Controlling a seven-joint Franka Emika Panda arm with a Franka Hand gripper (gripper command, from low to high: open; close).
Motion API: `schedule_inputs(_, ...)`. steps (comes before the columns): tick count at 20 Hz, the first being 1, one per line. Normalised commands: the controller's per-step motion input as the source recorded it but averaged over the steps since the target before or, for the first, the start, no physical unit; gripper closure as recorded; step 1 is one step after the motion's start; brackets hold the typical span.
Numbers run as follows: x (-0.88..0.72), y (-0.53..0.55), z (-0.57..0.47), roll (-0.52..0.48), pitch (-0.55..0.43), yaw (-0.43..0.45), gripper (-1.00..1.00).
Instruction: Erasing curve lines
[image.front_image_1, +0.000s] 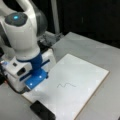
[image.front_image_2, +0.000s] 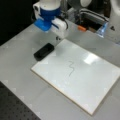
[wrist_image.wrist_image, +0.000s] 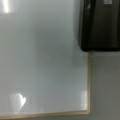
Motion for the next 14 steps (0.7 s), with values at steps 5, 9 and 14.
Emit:
schedule_inputs(5,0.15,-0.41,-0.01,-0.004,0.147,0.213,-1.0)
schedule_inputs(9,0.17,-0.26,-0.01,-0.002,0.105,0.131,-1.0)
schedule_inputs(14,0.17,-0.14,0.06,-0.002,0.123,0.031,-1.0)
